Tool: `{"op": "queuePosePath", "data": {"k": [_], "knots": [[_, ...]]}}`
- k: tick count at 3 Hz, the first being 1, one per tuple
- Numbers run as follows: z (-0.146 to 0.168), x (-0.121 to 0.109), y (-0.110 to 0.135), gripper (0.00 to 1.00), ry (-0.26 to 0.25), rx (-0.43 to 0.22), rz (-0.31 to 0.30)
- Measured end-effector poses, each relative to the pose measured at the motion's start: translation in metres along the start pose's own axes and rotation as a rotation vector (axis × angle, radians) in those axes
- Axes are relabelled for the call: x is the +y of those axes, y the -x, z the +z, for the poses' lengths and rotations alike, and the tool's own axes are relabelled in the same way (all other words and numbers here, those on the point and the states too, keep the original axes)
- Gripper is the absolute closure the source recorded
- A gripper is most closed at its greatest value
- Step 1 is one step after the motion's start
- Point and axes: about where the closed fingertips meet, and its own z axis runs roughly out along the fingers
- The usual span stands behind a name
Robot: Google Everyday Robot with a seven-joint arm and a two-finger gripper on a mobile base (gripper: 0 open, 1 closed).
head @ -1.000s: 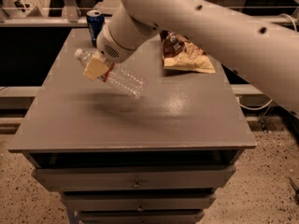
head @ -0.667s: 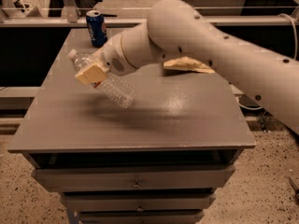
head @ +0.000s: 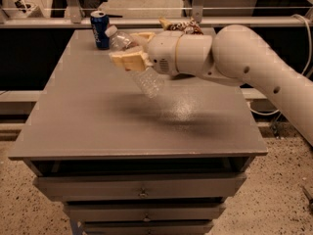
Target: Place water bottle upright
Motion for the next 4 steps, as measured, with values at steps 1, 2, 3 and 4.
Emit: {"op": "queuePosePath", "data": {"k": [1, 2, 3, 4], "knots": [[-0.041, -0.03, 0.036, 1.0, -0.07, -0.031, -0.144], [-0.04, -0.029, 0.036, 1.0, -0.07, -0.03, -0.143], [-0.058, -0.037, 0.041, 1.0, -0.114, -0.055, -0.118], [-0.089, -0.046, 0.049, 1.0, -0.178, -0.097, -0.082]]}}
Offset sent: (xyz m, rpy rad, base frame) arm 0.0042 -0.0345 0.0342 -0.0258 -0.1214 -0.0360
